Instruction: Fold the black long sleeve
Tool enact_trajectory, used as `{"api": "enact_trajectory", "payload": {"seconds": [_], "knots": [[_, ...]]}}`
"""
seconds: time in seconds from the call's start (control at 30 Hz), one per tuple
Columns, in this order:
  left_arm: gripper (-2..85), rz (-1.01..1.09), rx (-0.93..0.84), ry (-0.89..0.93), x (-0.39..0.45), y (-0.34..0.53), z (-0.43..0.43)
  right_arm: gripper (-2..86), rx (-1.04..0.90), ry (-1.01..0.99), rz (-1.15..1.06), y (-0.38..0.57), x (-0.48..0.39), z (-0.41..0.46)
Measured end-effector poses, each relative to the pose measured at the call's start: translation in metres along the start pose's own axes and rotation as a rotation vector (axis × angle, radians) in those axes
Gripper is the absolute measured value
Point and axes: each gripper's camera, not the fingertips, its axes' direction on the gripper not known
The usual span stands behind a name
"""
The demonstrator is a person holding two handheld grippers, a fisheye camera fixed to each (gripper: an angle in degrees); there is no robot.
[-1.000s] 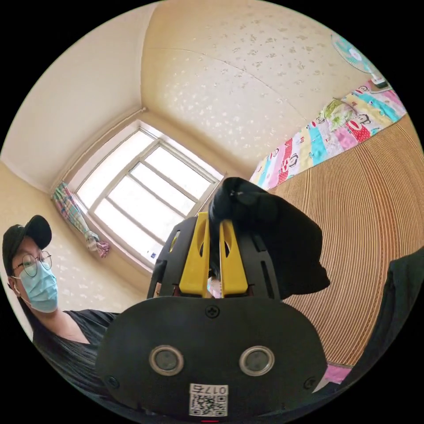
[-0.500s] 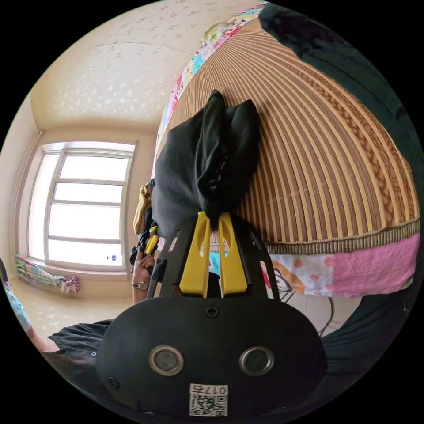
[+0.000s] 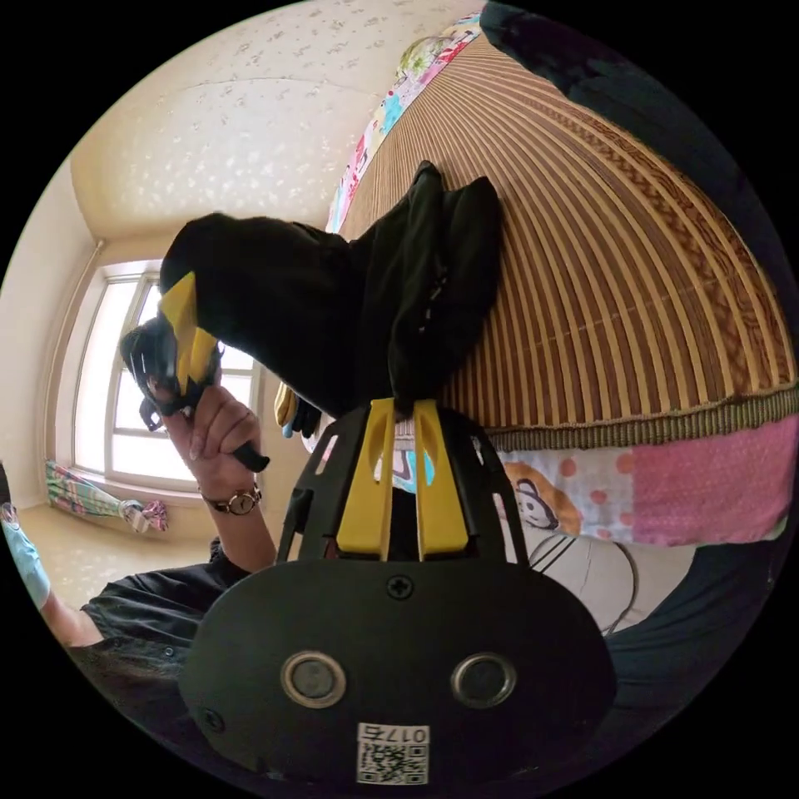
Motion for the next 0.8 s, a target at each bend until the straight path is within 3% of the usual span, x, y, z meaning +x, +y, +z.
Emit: {"api": "enact_trajectory", "payload": {"seconds": [0.07, 0.17, 0.23, 0.3, 0.37, 0.43, 0.6, 0.7, 0.8], "knots": [[9.4, -0.011, 0.022, 0.023, 0.002, 0.015, 0.010, 7.3, -0.002, -0.028, 0.008, 0.004, 0.005, -0.012], [10.0, -0.133, 0.236, -0.023, -0.013, 0.062, -0.025, 9.9, 0.002, -0.077, 0.025, 0.011, 0.014, -0.031], [10.2, -0.405, 0.344, -0.235, -0.041, 0.107, -0.052, 12.1, 0.013, -0.143, 0.049, 0.012, 0.023, -0.043], [13.6, -0.600, 0.308, -0.328, -0.069, 0.133, -0.052, 13.5, 0.014, -0.206, 0.072, 0.012, 0.029, -0.046], [15.1, -0.689, 0.207, -0.247, -0.095, 0.149, -0.035, 15.0, 0.019, -0.267, 0.099, 0.011, 0.034, -0.046], [10.1, -0.721, 0.147, -0.064, -0.106, 0.161, -0.010, 17.3, 0.028, -0.344, 0.141, 0.009, 0.039, -0.042], [5.1, -0.530, 0.243, 0.311, -0.046, 0.159, -0.006, 22.4, 0.099, -0.509, 0.256, 0.006, 0.050, -0.035], [5.0, -0.380, 0.242, 0.244, 0.013, 0.149, -0.024, 23.5, 0.122, -0.616, 0.336, 0.002, 0.040, -0.043], [5.0, -0.274, 0.264, 0.157, 0.060, 0.143, -0.042, 18.8, 0.115, -0.560, 0.322, -0.003, 0.005, -0.061]]}}
